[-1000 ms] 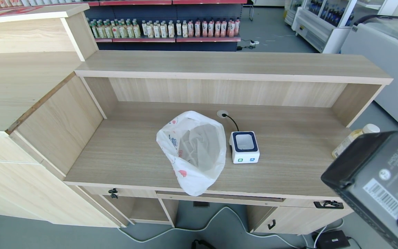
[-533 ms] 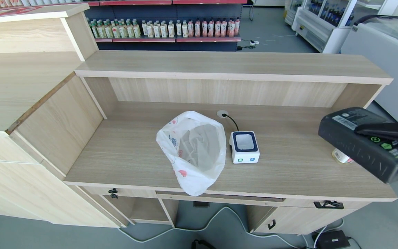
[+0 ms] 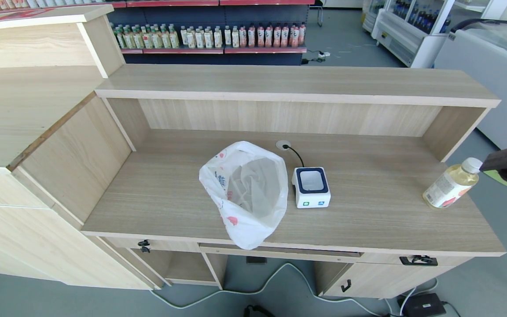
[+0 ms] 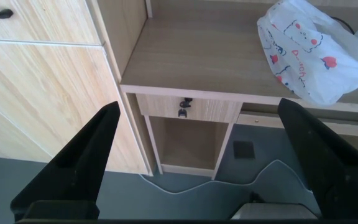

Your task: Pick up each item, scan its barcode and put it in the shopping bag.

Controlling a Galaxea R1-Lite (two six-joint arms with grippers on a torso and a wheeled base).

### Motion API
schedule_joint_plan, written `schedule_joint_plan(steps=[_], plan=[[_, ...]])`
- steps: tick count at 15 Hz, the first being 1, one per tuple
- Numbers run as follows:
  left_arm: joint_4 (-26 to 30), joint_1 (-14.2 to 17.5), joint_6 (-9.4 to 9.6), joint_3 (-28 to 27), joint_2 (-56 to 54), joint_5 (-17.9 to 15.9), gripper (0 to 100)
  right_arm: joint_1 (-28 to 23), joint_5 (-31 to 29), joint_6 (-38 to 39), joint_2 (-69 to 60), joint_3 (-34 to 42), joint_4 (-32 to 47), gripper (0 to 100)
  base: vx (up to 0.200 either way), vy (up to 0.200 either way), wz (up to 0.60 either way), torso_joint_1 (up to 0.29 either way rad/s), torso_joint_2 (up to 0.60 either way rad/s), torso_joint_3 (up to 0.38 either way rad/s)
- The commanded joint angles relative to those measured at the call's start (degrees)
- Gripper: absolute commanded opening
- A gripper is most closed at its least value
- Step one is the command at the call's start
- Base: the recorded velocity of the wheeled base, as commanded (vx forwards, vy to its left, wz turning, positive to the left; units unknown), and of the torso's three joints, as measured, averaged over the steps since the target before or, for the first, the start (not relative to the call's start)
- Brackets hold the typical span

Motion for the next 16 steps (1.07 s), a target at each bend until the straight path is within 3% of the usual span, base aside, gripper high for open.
schedule_joint_plan(steps=[1, 4, 6, 8, 10, 12, 13, 16], plan=[[0.0, 0.0, 0.00, 0.0, 0.0, -0.1, 100, -2.2, 1.9, 3.0, 1.7, 0.4, 0.4, 0, 0.000, 0.000, 0.00, 0.000, 0.00, 0.000], [0.0, 0.0, 0.00, 0.0, 0.0, 0.0, 100, -2.1, 2.2, 5.0, 3.4, 0.3, -0.1, 0, 0.000, 0.000, 0.60, 0.004, 0.00, 0.001], [0.0, 0.0, 0.00, 0.0, 0.0, 0.0, 100, 1.0, -1.7, 15.7, 11.7, -5.4, -4.3, 0, 0.000, 0.000, 0.60, 0.000, 0.00, 0.002], [0.0, 0.0, 0.00, 0.0, 0.0, 0.0, 100, 8.5, -8.3, 30.0, 19.3, -10.8, -9.6, 0, 0.000, 0.000, 0.60, 0.012, 0.01, -0.002], [0.0, 0.0, 0.00, 0.0, 0.0, 0.0, 100, 14.3, -8.8, 48.3, 28.4, -17.9, -11.3, 0, 0.000, 0.000, 0.30, -0.001, 0.00, 0.001], [0.0, 0.0, 0.00, 0.0, 0.0, -0.1, 100, 14.9, -8.9, 64.2, 36.4, -21.2, -13.0, 0, 0.000, 0.000, 0.00, 0.000, 0.00, 0.000], [0.0, 0.0, 0.00, 0.0, 0.0, 0.0, 100, 14.9, -9.9, 68.7, 39.3, -21.5, -12.9, 0, 0.000, 0.000, 0.00, 0.000, 0.00, 0.000], [0.0, 0.0, 0.00, 0.0, 0.0, 0.0, 100, 15.0, -11.2, 72.2, 42.9, -19.0, -13.3, 0, 0.000, 0.000, 0.00, 0.000, 0.00, 0.000]])
